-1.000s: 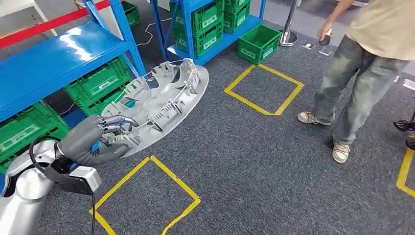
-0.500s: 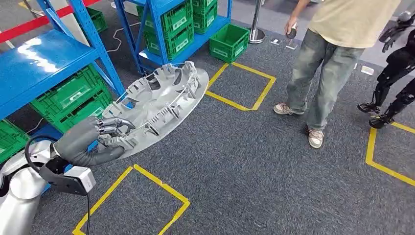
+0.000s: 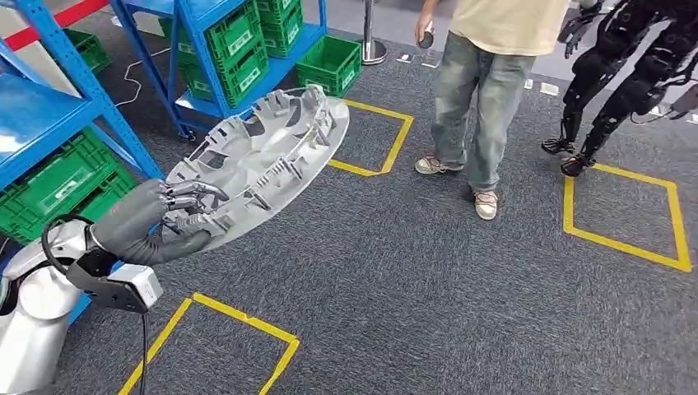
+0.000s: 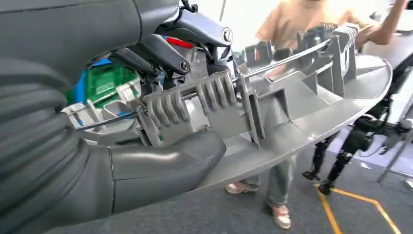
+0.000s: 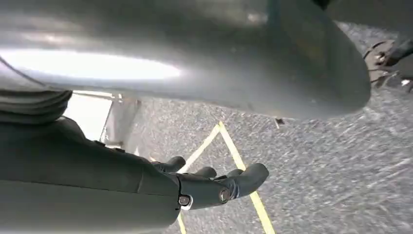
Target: Take the parts from the cabinet and place them on the table.
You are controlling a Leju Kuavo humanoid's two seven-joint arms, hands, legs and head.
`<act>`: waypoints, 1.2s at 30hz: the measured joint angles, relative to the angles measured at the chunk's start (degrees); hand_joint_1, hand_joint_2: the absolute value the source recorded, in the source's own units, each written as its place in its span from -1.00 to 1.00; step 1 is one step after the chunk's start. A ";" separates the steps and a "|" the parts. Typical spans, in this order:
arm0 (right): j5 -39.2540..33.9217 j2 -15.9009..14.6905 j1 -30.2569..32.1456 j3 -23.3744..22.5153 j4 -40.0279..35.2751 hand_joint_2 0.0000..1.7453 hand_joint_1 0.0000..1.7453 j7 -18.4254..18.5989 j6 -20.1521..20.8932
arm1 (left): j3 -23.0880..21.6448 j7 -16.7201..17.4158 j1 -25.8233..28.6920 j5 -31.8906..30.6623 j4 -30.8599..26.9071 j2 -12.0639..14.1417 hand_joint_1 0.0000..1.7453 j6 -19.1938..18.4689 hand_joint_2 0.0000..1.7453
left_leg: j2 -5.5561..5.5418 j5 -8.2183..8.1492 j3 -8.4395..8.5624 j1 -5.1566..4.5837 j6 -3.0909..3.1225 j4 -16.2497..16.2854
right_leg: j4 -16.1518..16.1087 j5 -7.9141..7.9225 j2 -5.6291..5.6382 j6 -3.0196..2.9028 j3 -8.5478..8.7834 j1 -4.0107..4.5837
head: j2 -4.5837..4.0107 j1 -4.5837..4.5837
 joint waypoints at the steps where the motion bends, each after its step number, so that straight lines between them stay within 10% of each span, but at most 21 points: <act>1: 0.04 -0.04 0.04 0.00 0.00 -1.00 -1.00 0.00 0.02 | 0.00 0.07 -0.17 -0.04 -0.20 -0.22 1.00 0.00 1.00 | 0.59 -0.27 0.21 -0.05 -0.40 -0.05 | -0.64 0.39 0.69 -0.53 0.42 -0.51 | 0.00 -0.02; 4: 0.26 -0.09 0.00 0.00 0.00 -1.00 -1.00 0.33 0.09 | 0.00 0.22 -0.34 -0.07 -0.55 -0.04 1.00 -0.02 1.00 | -5.74 -4.97 -2.72 0.47 -0.95 7.07 | -1.07 0.70 2.28 -1.16 0.67 -1.15 | 0.00 -0.22; 7: 0.31 -0.09 0.06 0.00 0.00 -1.00 -1.00 0.17 0.11 | 0.00 0.24 0.05 -0.09 -0.55 -0.02 1.00 -0.02 1.00 | -6.52 -7.87 -7.67 0.55 -1.42 16.83 | -0.96 0.69 4.51 -1.18 0.67 -1.17 | 0.00 -0.26; 10: 0.31 -0.09 0.10 0.00 0.00 -1.00 -1.00 0.22 0.15 | 0.00 0.29 0.08 -0.09 -0.59 -0.02 1.00 -0.09 1.00 | -7.33 -0.93 -3.47 1.02 -1.58 7.13 | -0.35 0.53 6.72 -0.82 0.68 -1.53 | 0.00 -0.26; 12: 0.31 -0.11 0.05 0.00 0.00 -1.00 -1.00 0.22 0.15 | 0.00 0.29 0.10 -0.09 -0.57 -0.02 1.00 -0.09 1.00 | -11.91 -0.29 -0.79 1.42 -1.82 1.28 | 0.27 0.38 8.05 0.18 0.13 -1.42 | 0.00 -0.33; 16: 0.35 -0.15 0.50 0.00 0.00 -1.00 -1.00 0.15 0.31 | 0.00 -0.15 0.23 0.11 -1.29 0.13 1.00 -0.41 1.00 | -9.85 0.06 -0.68 1.35 -0.05 0.93 | -0.18 1.40 10.52 1.84 -0.82 -1.69 | 0.02 -0.35; 19: 0.42 -0.22 0.45 0.00 0.00 -1.00 -1.00 0.44 0.46 | -0.09 -0.26 -0.34 0.79 -1.64 0.50 1.00 -1.18 1.00 | -7.53 0.34 -0.68 1.11 1.22 0.67 | 6.46 -2.65 3.61 2.27 -4.08 -1.20 | 0.00 0.15; 22: 0.48 -0.22 0.45 0.00 0.00 -1.00 -1.00 0.17 0.52 | -0.28 -0.13 -1.55 0.85 -1.66 0.59 1.00 -1.66 1.00 | -5.26 0.22 -0.76 0.66 1.53 0.76 | 17.82 -6.69 2.81 2.26 -9.34 -1.24 | 0.00 0.17; 25: 0.72 -0.22 0.51 0.00 0.00 -1.00 -1.00 0.24 0.65 | -0.68 -0.09 -3.08 1.31 -2.49 0.61 1.00 -2.84 1.00 | -3.22 0.07 -0.63 0.42 1.58 0.79 | 8.96 -1.77 2.05 1.60 -4.35 -1.07 | 0.00 0.17; 27: 1.14 -0.22 0.35 0.00 0.00 -1.00 -1.00 0.24 0.77 | -0.92 0.07 -4.33 2.63 -3.59 0.90 1.00 -4.49 1.00 | -2.10 -0.13 -0.54 0.17 1.29 0.80 | 0.35 -0.47 -2.37 0.41 0.15 -0.14 | 0.00 0.17; 31: 1.42 -0.22 0.35 0.00 0.00 -1.00 -1.00 0.15 0.87 | -1.79 1.77 -8.37 7.96 -4.90 2.47 1.00 -7.54 1.00 | -0.07 -0.20 -0.18 -0.03 0.11 0.26 | 0.05 0.32 0.06 -0.42 -0.33 0.35 | 0.00 0.15; 32: 1.42 -0.24 0.38 0.00 0.00 -1.00 -1.00 0.17 0.85 | -1.93 2.41 -9.84 10.28 -5.38 3.65 1.00 -8.48 1.00 | -0.31 -0.77 -0.57 0.23 -0.36 0.58 | -0.82 0.89 0.72 -1.06 0.20 -0.43 | 0.02 0.09; 33: 1.33 -0.24 0.45 0.00 0.00 -1.00 -1.00 0.28 0.85 | -2.12 2.97 -11.30 11.28 -5.47 4.15 1.00 -9.03 1.00 | -3.01 -2.00 -0.78 0.36 -0.43 2.11 | -1.07 1.02 1.29 -1.30 0.32 -0.47 | 0.00 0.07; 36: 1.33 -0.24 0.22 0.00 0.00 -1.00 -1.00 0.42 0.90 | -2.71 5.53 -15.63 12.44 -5.16 5.44 1.00 -10.36 1.00 | -6.62 -7.90 -6.30 0.35 -0.66 14.11 | -1.05 1.06 3.09 -1.48 0.32 -0.59 | 0.00 0.00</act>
